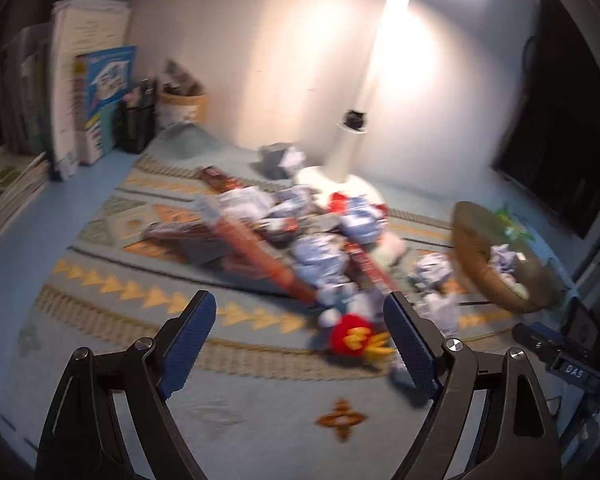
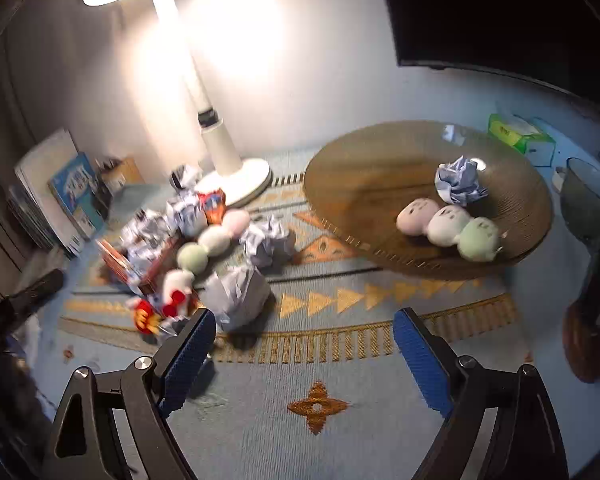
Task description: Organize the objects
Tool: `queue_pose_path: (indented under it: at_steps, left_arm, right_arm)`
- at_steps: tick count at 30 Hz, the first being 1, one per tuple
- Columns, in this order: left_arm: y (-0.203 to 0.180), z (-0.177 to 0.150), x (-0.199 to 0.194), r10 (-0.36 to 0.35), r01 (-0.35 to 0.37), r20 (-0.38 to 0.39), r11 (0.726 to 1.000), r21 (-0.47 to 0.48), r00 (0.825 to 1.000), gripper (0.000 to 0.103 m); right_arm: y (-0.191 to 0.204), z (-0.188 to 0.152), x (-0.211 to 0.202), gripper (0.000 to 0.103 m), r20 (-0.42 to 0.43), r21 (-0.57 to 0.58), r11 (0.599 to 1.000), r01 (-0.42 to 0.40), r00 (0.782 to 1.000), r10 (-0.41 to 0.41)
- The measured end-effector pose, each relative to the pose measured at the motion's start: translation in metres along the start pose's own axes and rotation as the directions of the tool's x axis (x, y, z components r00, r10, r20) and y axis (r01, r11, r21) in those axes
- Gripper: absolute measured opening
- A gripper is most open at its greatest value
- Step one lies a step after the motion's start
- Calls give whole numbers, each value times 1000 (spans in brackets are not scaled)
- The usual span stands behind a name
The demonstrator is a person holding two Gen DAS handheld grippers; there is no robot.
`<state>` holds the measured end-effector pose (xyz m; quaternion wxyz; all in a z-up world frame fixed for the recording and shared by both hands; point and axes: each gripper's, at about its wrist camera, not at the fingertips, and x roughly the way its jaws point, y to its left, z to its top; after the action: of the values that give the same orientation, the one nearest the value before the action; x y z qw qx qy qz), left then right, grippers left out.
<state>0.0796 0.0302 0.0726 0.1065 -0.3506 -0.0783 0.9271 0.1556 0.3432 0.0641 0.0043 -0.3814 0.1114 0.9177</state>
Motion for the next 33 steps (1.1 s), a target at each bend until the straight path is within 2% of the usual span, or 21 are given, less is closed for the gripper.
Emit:
queue_pose_path:
  at_steps: [2, 5, 7, 9, 12, 15, 17, 20, 27, 31, 33]
  left_arm:
    - [30, -13, 15, 87, -88, -33, 996, -8, 996, 85]
    - [54, -28, 31, 139, -140, -50, 990, -13, 989, 85]
    - [59, -32, 38, 166, -168, -58, 985, -24, 984, 85]
    - [55, -30, 39, 135, -136, -46, 991, -19, 990, 85]
    - [41, -37, 48, 207, -203, -81, 977, 59, 975, 85]
    - [27, -40, 49, 216, -204, -81, 969, 137, 973, 85]
    - [26, -42, 52, 221, -204, -97, 966, 155, 970, 85]
    - [29, -41, 61, 218, -195, -158, 970, 146, 963, 85]
    - [30, -42, 60, 210, -190, -163, 973, 131, 964, 85]
    - [22, -43, 51, 218, -200, -105, 967, 157, 970, 85]
    - [11, -43, 43, 169, -152, -74, 970, 191, 983, 85]
  right_arm:
    - [12, -11, 22, 90, -11, -36, 999, 12, 1000, -12]
    - [24, -21, 44, 90, -32, -80, 995, 56, 998, -59]
    - [31, -22, 46, 90, -16, -127, 988, 86, 996, -88]
    - [30, -24, 51, 90, -29, -146, 985, 90, 995, -95]
    - [26, -23, 58, 90, -47, -133, 985, 106, 992, -114]
    - [23, -25, 57, 90, -38, -107, 989, 101, 994, -105]
    - [22, -26, 57, 90, -30, -99, 991, 94, 995, -98]
    - [25, -27, 58, 90, -33, -109, 990, 89, 995, -93]
    - [26, -26, 51, 90, 7, -101, 991, 91, 996, -91]
    - [27, -26, 52, 90, -1, -105, 991, 86, 996, -86]
    - [26, -25, 53, 90, -5, -107, 991, 79, 997, -80]
